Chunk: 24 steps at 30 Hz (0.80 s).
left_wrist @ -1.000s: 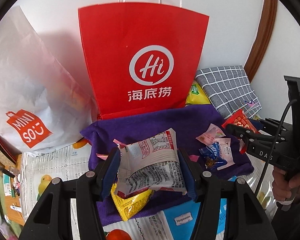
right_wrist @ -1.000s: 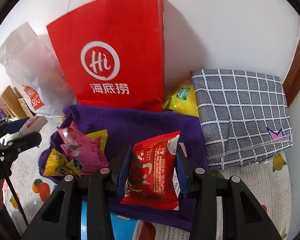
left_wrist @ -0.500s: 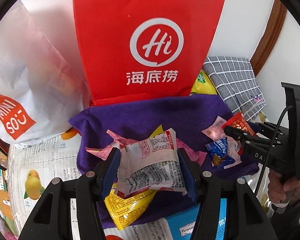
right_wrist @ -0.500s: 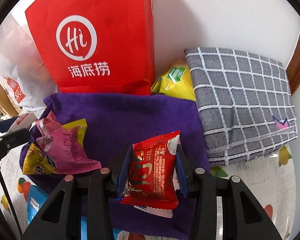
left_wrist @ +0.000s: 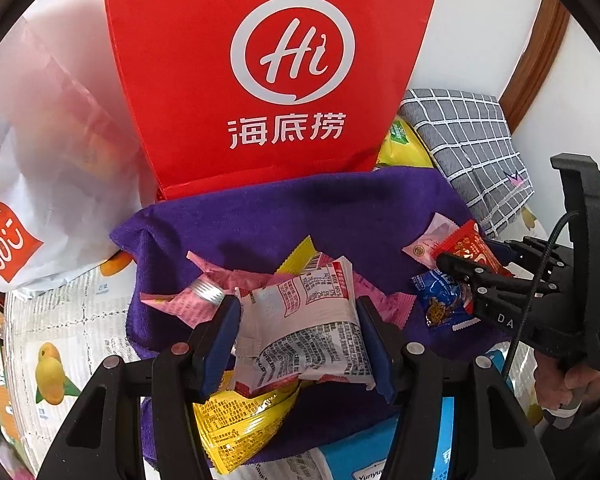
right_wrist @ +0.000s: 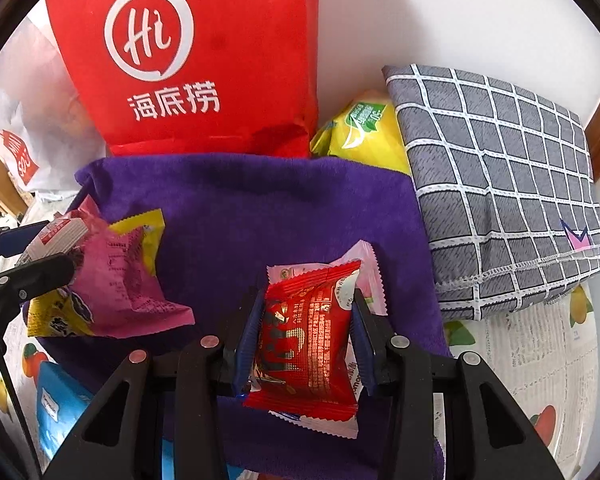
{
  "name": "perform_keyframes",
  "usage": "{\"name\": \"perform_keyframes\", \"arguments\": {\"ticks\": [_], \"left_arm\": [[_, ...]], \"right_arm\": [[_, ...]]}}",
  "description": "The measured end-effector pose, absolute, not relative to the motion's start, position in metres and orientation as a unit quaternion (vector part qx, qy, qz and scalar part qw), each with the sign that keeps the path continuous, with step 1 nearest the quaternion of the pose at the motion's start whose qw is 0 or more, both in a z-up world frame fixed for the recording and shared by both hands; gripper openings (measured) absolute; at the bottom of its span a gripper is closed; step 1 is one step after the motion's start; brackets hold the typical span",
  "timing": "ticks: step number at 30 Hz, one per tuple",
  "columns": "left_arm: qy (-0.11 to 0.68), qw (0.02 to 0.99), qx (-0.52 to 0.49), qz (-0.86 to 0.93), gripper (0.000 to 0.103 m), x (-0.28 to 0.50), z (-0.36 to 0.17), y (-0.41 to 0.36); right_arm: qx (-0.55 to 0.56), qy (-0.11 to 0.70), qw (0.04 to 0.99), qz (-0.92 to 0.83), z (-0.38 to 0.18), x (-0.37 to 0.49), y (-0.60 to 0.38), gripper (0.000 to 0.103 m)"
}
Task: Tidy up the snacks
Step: 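Lower the red packet onto the towel with the right tool while the left tool lowers the white packet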
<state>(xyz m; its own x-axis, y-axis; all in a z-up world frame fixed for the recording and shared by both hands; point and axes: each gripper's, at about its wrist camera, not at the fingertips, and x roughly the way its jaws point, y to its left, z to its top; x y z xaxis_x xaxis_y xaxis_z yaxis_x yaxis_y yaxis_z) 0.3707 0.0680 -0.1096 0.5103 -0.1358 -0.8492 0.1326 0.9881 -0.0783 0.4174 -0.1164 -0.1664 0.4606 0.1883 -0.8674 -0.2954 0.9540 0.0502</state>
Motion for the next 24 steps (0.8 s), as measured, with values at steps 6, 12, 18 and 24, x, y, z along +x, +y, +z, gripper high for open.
{"name": "perform_keyframes", "arguments": {"ticks": [6,12,18,24], "left_arm": [[0.495,0.866,-0.006,-0.073,0.059,0.372,-0.111,0.067],[0.494,0.865,-0.007,-0.084,0.061,0.373,-0.110,0.064],[0.483,0.871,-0.021,-0.087,0.072,0.371,-0.104,0.065],[0.468,0.878,-0.027,-0.100,0.080,0.366,-0.092,0.064]], "right_arm": [[-0.052,0.508,0.849,0.136,-0.174,0.424,-0.119,0.042],[-0.058,0.509,0.848,0.138,-0.177,0.428,-0.118,0.042],[-0.050,0.510,0.847,0.139,-0.177,0.429,-0.119,0.043],[-0.043,0.500,0.853,0.144,-0.165,0.424,-0.120,0.057]]}}
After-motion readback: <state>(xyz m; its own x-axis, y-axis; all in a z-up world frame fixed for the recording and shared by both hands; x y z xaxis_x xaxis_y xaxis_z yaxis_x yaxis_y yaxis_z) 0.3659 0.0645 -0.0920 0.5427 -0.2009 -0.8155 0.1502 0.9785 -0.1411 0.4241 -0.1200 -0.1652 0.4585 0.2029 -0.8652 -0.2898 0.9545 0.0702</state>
